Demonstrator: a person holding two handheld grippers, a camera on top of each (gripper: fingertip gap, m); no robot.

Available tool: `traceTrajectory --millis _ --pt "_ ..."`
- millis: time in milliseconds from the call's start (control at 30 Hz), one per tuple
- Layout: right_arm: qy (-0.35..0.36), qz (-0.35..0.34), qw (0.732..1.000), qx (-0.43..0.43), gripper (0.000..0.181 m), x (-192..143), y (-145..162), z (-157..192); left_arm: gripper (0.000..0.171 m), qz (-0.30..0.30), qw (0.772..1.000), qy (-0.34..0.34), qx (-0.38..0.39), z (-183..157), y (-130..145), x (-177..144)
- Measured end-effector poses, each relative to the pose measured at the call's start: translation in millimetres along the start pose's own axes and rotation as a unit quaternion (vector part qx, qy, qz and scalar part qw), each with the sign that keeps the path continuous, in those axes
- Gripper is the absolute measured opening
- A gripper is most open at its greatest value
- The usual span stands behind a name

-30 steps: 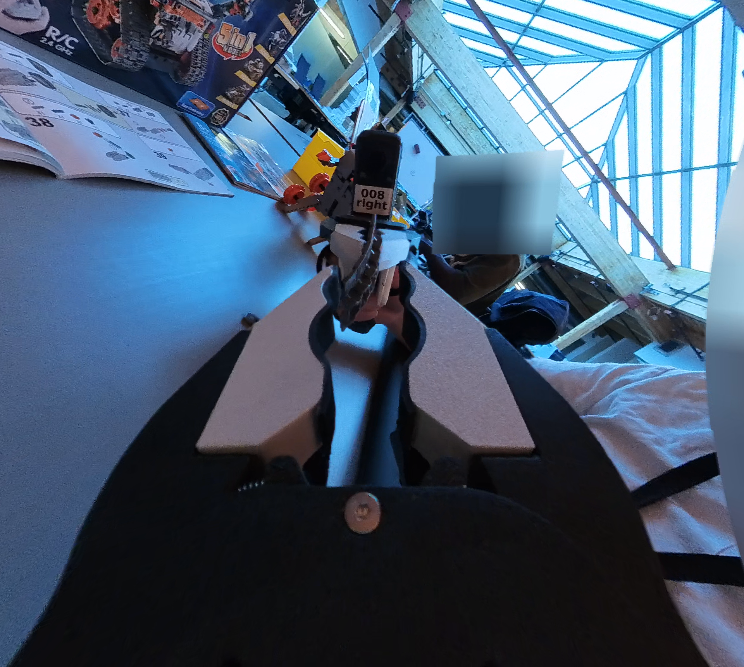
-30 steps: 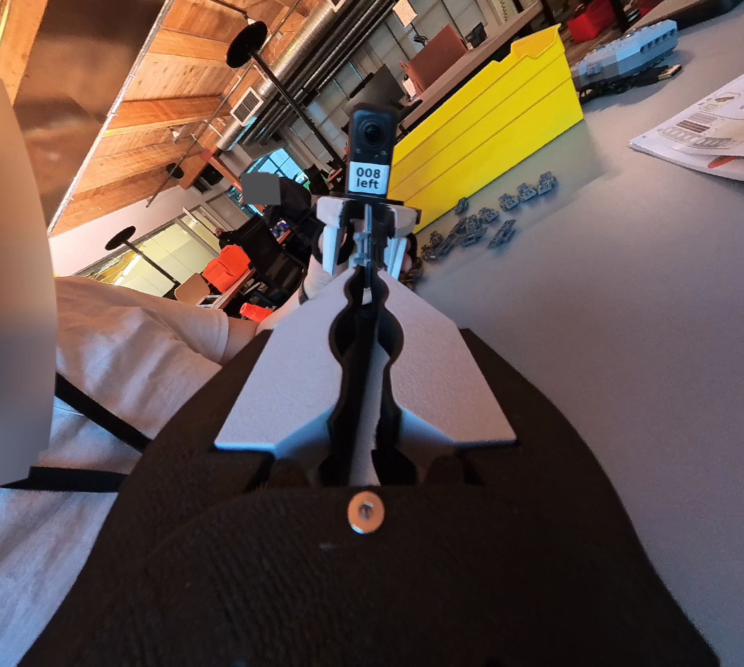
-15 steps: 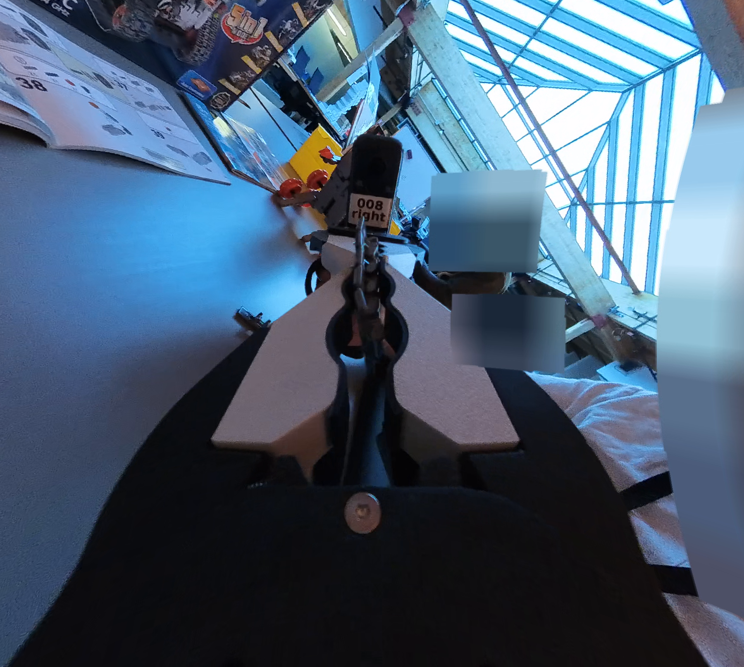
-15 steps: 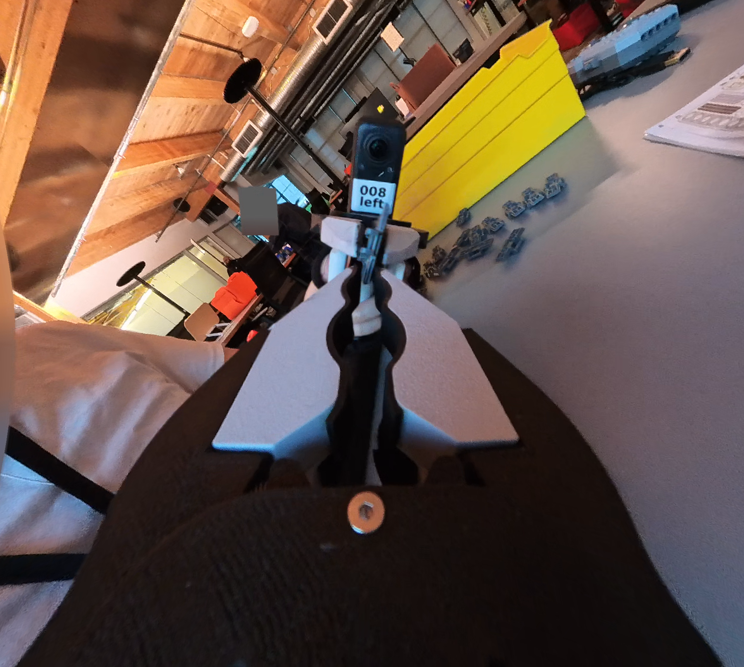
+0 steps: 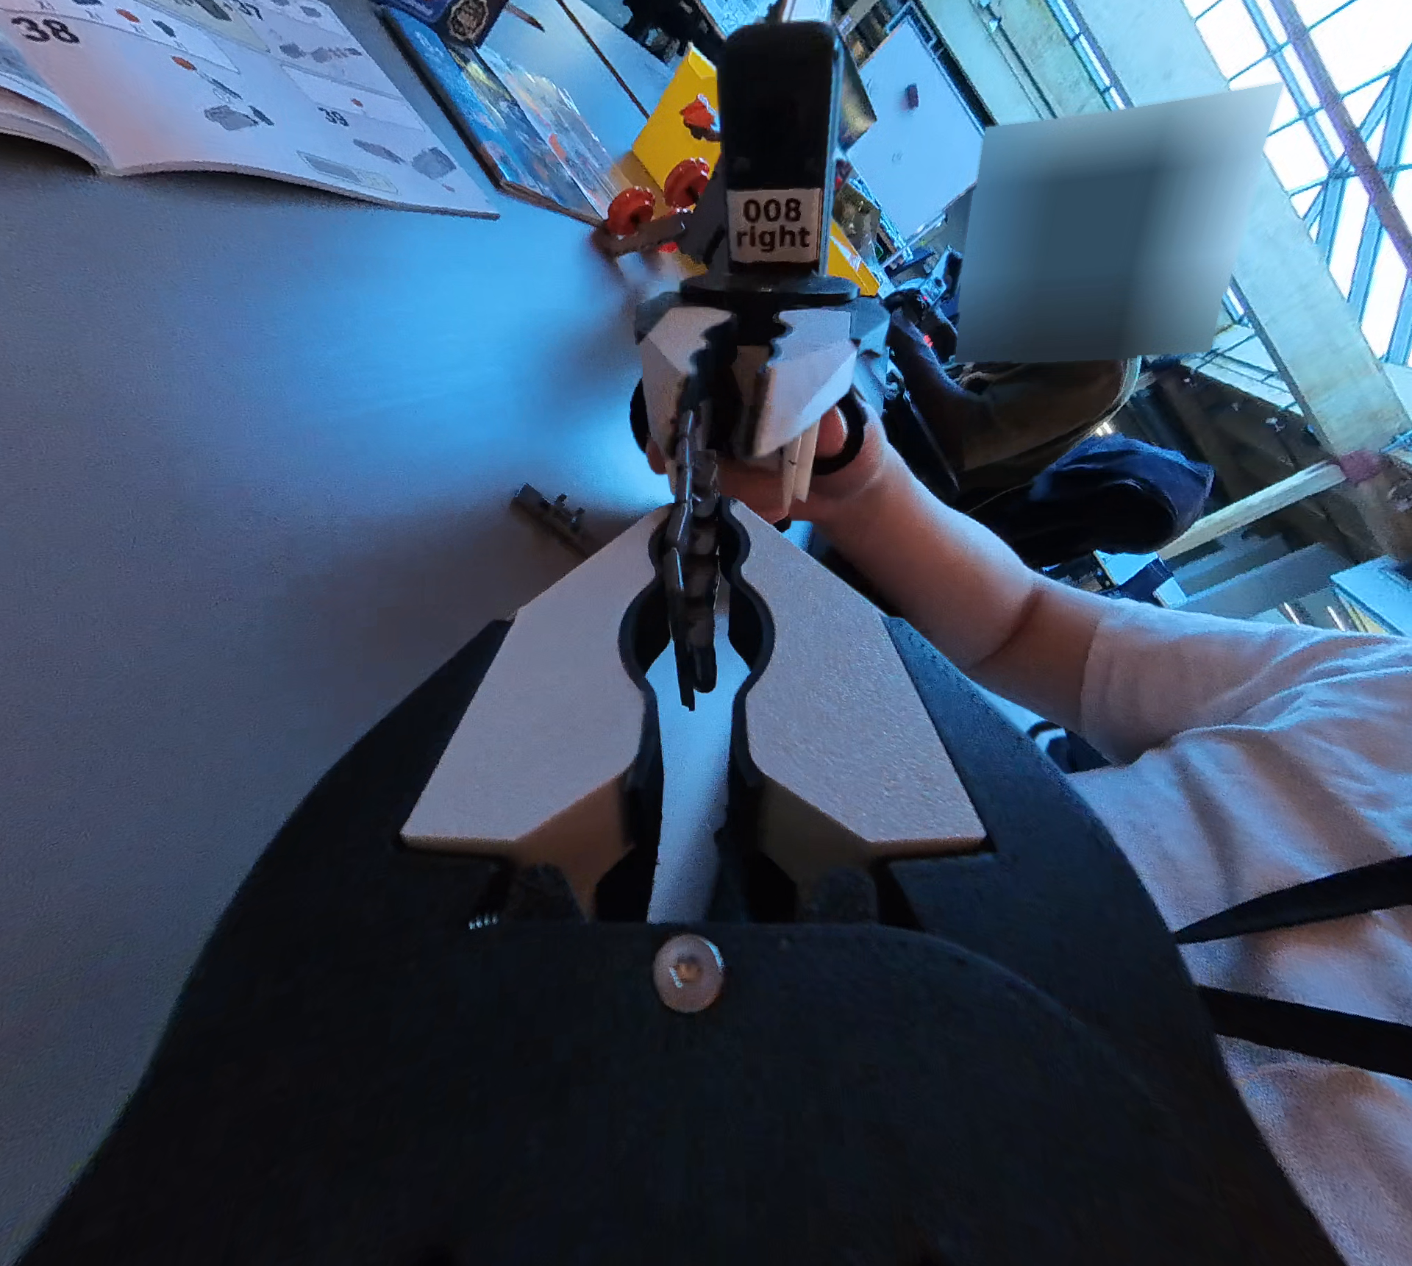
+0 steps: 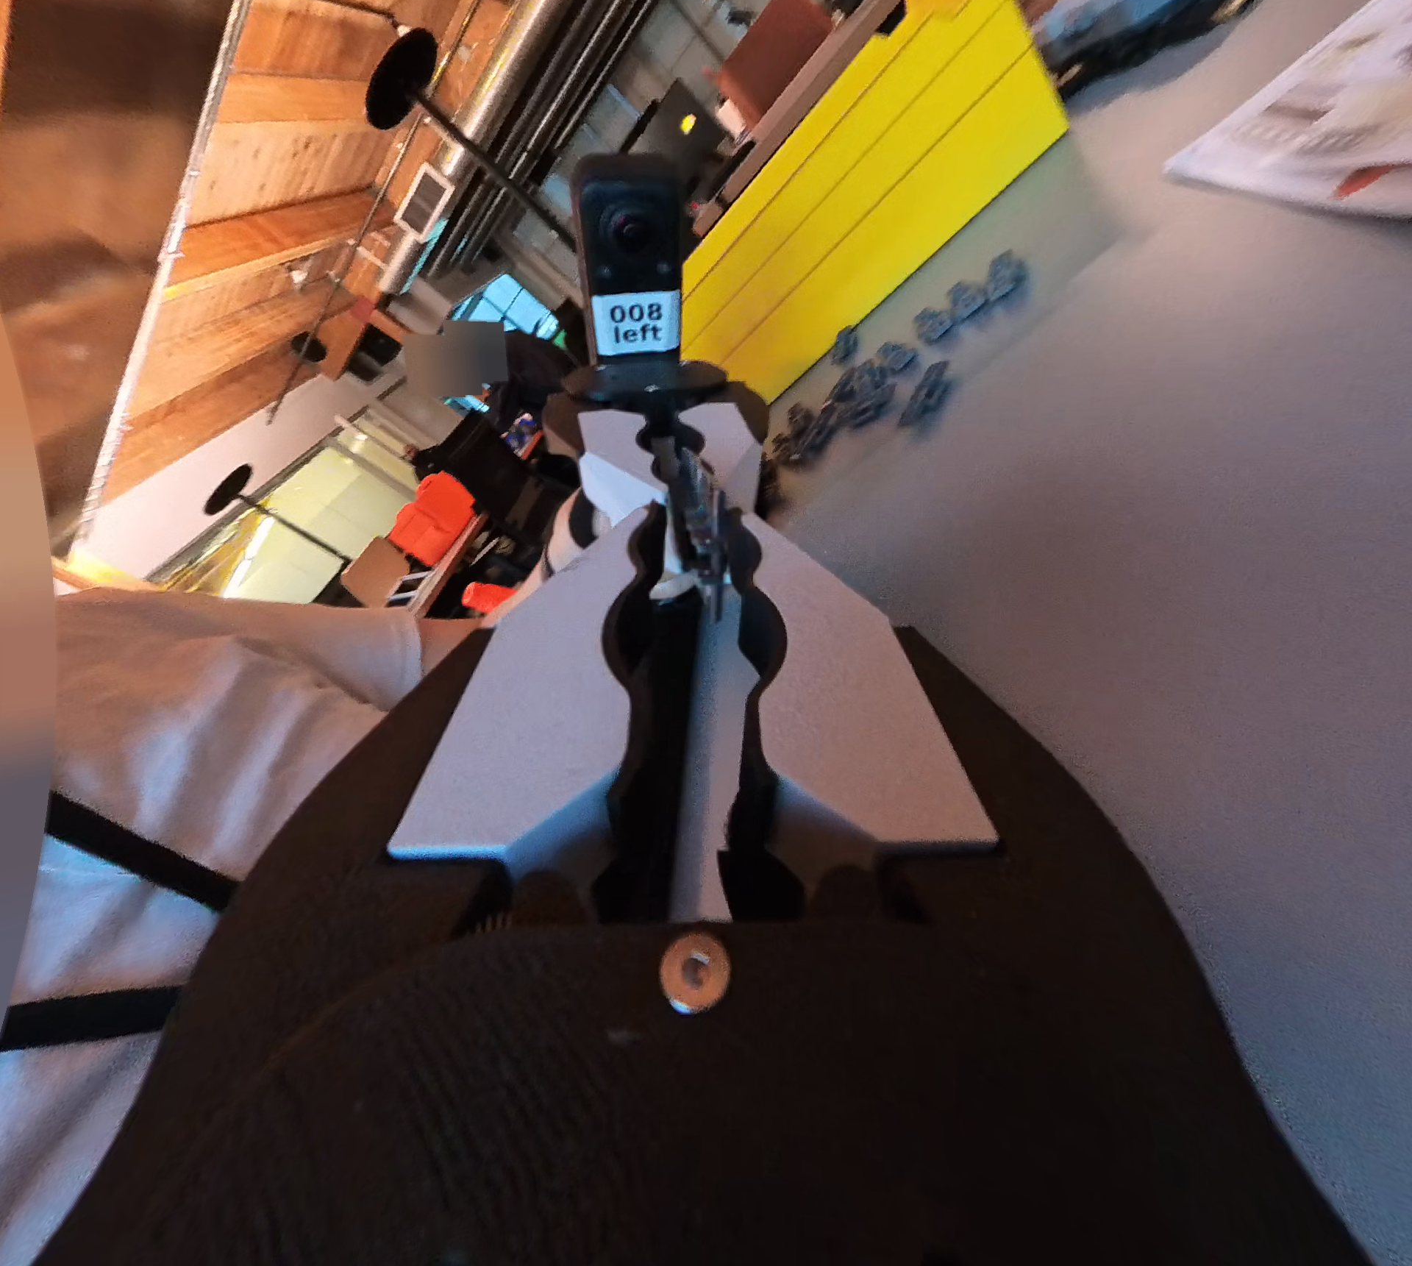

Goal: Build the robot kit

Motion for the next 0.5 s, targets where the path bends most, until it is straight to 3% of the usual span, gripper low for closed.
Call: traceTrajectory --millis 167,267,500 --pt "0.000 0.020 1.000 0.012 0.000 2.0 2.3 -1.5 0.008 0.002 1.000 0.020 -0.002 -1.8 0.6 0.7" --pt "-0.028 0.000 0.999 0.033 0.000 1.5 1.2 1.4 0.026 -0.023 0.999 0.041 -0.017 -2.0 -3.3 -0.7" --pt "-0.050 -0.018 0.998 0.038 0.001 6.5 -2.1 5.0 0.006 -0.032 0.999 0.037 0.011 -7.9 -8.0 -1.6"
Point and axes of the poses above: each gripper's, where its closed fingertips meet, x out along the fingers, y out of its underside, z = x × y across the jaws, the point moved 7 cm from there along -x, back along the fingers, and after that the axes turned 7 degrees about z, right-handed, at the moved point
